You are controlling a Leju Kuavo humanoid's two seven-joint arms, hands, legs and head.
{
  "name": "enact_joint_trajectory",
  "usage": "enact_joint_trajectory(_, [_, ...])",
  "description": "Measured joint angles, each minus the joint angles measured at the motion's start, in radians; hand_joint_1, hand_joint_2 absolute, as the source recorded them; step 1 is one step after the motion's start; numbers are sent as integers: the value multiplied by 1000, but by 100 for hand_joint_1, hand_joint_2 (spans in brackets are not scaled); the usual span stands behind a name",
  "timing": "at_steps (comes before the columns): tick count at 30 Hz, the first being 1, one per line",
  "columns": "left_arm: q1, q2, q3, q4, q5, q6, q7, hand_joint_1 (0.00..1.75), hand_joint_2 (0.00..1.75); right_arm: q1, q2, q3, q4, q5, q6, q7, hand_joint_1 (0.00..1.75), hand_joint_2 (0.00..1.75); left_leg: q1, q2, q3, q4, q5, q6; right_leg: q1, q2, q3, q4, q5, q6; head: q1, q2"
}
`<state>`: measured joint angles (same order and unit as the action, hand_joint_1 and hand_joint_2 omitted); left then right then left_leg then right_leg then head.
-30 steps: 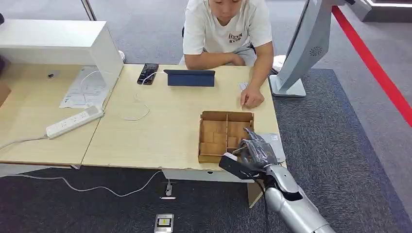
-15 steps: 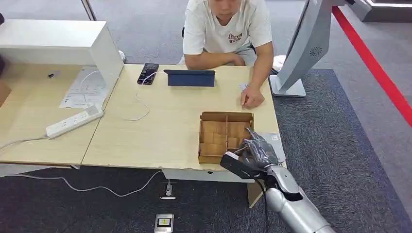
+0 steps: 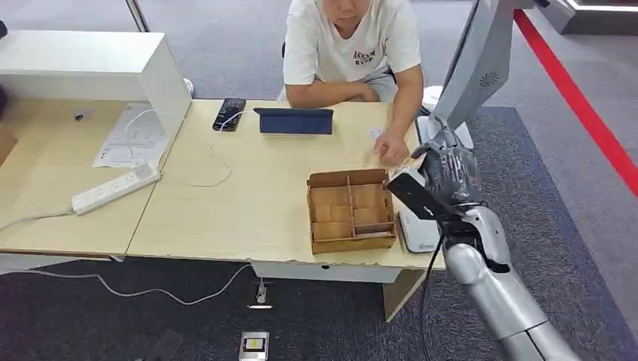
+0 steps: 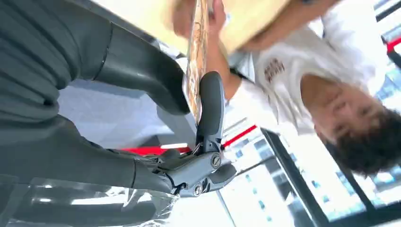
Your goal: Pass the card to the sensor for recognition and then transmit it.
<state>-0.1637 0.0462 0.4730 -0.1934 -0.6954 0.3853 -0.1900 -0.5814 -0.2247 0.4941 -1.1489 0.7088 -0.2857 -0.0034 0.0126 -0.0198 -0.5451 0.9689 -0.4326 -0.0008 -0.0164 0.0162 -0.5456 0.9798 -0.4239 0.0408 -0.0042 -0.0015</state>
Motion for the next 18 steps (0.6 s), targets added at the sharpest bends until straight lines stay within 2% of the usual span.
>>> enact_joint_trajectory(6, [-12, -4, -1, 0, -14, -6, 4, 0, 175, 4, -7, -38, -32, 10, -10, -14, 175, 175, 0, 0, 0, 0, 0, 0, 0, 0, 0, 0, 0, 0, 0, 0])
enact_joint_trajectory(12, [-26, -6, -6, 0, -39, -16, 23, 0, 175, -4, -2, -57, -10, 34, -17, -50, 175, 175, 0, 0, -1, 0, 0, 0, 0, 0, 0, 0, 0, 0, 0, 0])
enact_joint_trajectory(14, [-34, -6, -10, 0, -52, -18, 32, 0, 175, -41, 2, -58, 32, 40, -22, -82, 175, 175, 0, 0, -2, 0, 1, 0, 0, 0, -1, 1, 1, -1, 0, 0])
enact_joint_trajectory(18, [-53, -6, -25, 0, -67, -27, 42, 0, 175, -190, 19, -60, 188, 60, -55, -159, 175, 175, 0, 0, -4, 0, 3, 0, 0, 0, -3, 1, 3, 0, 0, 0])
